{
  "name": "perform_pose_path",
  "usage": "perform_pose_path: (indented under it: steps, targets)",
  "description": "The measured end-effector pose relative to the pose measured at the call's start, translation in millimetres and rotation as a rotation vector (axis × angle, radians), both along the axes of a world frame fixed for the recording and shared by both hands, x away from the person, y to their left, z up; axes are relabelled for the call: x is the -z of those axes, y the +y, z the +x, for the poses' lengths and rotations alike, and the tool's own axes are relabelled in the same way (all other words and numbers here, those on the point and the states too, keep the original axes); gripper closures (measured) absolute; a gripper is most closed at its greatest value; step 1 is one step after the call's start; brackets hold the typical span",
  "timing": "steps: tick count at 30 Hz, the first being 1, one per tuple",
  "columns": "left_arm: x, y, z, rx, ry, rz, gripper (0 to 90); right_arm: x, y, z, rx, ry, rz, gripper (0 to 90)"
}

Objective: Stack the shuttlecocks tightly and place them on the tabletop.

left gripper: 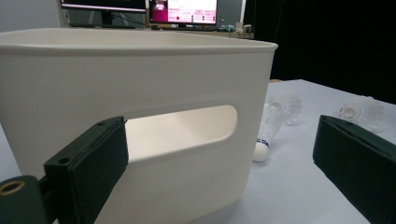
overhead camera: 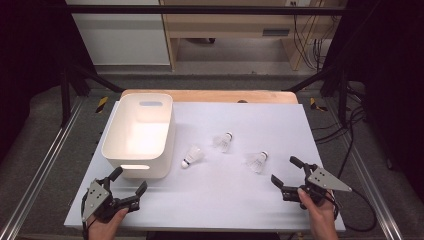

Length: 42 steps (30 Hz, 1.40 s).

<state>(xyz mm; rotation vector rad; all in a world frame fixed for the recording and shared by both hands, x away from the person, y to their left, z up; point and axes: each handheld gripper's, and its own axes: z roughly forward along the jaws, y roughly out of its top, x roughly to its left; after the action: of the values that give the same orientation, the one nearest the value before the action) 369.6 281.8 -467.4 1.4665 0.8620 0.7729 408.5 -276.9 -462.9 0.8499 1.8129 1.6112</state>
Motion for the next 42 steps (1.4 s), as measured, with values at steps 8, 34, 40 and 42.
perform_pose_path:
  steps: [8, 34, 40, 42]
  targets:
    - [-6.4, -12.8, -5.7, 0.012, 0.026, 0.069, 2.5, 3.4, -4.0, -3.8, 0.008, 0.005, 0.007, 5.8]
    - [-52.5, -164.5, 36.3, 0.199, 0.140, 0.396, 3.3, -1.5, -10.0, -6.8, 0.034, -0.014, 0.013, 4.8]
    - [-57.2, -178.4, 55.6, 0.173, 0.183, 0.453, 4.3, -2.2, -16.3, -8.5, 0.052, -0.016, 0.027, 4.6]
    - [-57.4, -181.6, 61.1, 0.178, 0.184, 0.462, 4.2, -2.5, -16.9, -8.1, 0.058, -0.017, 0.027, 4.6]
